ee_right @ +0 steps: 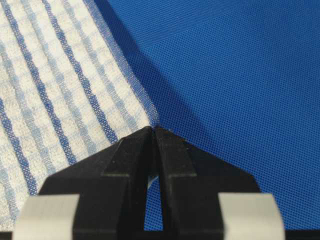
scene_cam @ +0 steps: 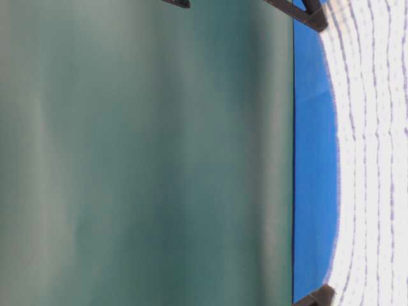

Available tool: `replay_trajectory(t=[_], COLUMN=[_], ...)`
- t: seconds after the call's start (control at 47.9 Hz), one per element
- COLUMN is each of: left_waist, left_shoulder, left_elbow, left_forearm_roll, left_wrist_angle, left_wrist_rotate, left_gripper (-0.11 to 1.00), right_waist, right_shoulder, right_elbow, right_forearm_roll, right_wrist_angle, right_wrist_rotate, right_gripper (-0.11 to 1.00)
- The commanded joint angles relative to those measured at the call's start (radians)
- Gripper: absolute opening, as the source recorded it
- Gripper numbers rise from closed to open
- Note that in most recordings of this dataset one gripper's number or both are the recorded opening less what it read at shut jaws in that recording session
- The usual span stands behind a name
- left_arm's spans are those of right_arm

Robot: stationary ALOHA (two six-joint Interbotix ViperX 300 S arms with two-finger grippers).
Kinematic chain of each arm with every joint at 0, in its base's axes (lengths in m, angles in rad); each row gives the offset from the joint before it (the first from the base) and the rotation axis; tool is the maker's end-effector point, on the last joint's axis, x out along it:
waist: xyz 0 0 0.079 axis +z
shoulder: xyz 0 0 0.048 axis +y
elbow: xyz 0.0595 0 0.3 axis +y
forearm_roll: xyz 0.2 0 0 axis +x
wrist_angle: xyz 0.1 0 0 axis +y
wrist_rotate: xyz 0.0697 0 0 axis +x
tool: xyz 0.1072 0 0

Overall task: Fold the blue towel.
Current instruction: 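Fold the top edge down toward the bottom edge with both grippers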

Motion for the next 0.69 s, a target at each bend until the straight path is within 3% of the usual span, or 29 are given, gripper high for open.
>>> replay_trajectory(t=[0.0, 0.188, 0.502, 0.669], left_waist=[-0.034, -0.137, -0.321, -0.433], left_shoulder=[-0.035, -0.117, -0.319, -0.390], left_elbow=[-0.008, 0.020, 0.098, 0.127], left_forearm_roll=[0.000, -0.003, -0.005, -0.005], left_wrist_angle=[0.003, 0.044, 0.089, 0.110], left_wrist_rotate=[-0.003, -0.023, -0.100, -0.167], left_gripper=[0.04, 0.04, 0.04, 0.04], right_waist=[0.011, 0.084, 0.295, 0.402], right_shoulder=[-0.032, -0.114, -0.281, -0.322], right_elbow=[-0.003, 0.026, 0.110, 0.121], right_forearm_roll=[0.002, 0.026, 0.092, 0.130], right_wrist_angle=[0.012, 0.075, 0.087, 0.091], right_wrist_rotate=[0.006, 0.057, 0.178, 0.202], right_gripper=[0.15, 0.15, 0.15, 0.15])
